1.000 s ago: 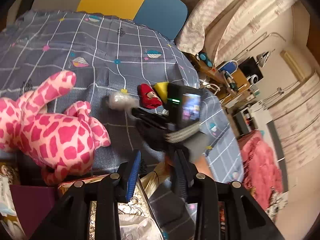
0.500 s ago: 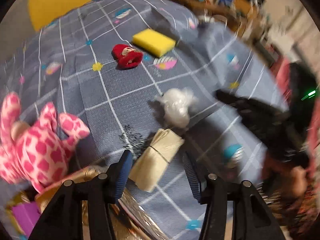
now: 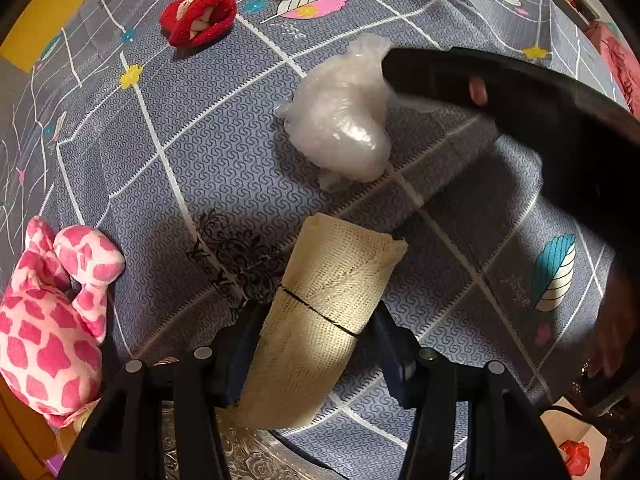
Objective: Organize soft objects
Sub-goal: 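Grasp the beige rolled mesh cloth with the left gripper, then lift the beige roll with the left gripper while the right grasps the clear plastic bag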
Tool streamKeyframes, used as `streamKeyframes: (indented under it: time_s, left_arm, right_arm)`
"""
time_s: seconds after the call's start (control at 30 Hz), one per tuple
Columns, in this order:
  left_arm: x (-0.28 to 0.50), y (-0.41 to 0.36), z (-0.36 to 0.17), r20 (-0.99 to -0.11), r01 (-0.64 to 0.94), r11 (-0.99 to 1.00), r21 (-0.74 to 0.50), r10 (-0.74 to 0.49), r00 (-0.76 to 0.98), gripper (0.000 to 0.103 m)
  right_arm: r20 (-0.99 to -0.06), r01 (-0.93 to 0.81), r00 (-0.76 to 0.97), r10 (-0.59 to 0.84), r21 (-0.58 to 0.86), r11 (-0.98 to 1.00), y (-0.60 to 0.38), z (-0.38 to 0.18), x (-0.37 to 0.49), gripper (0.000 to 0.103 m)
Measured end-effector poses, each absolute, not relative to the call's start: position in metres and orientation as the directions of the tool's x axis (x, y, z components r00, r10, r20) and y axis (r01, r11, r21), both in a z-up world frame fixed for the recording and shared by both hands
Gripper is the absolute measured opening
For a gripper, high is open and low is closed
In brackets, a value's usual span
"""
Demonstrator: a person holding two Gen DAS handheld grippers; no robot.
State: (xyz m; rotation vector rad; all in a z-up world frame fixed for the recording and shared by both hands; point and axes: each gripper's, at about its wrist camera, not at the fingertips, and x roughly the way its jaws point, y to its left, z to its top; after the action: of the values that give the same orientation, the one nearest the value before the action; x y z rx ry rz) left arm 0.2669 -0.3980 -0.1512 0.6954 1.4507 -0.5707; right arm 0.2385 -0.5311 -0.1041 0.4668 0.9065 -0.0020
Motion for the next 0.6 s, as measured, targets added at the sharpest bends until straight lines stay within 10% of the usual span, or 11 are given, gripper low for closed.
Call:
streamKeyframes:
  time_s: [0.6]
  left_arm:
    - [0.271, -0.379, -0.132, -0.988, 0.675, 0.734, -0.077, -0.146, 0.046, 0.046]
  right_arm:
    - [-0.757, 0.291, 0.627, 0.185, 0.447, 0.846, -0.546, -0.109, 0.231, 0.053]
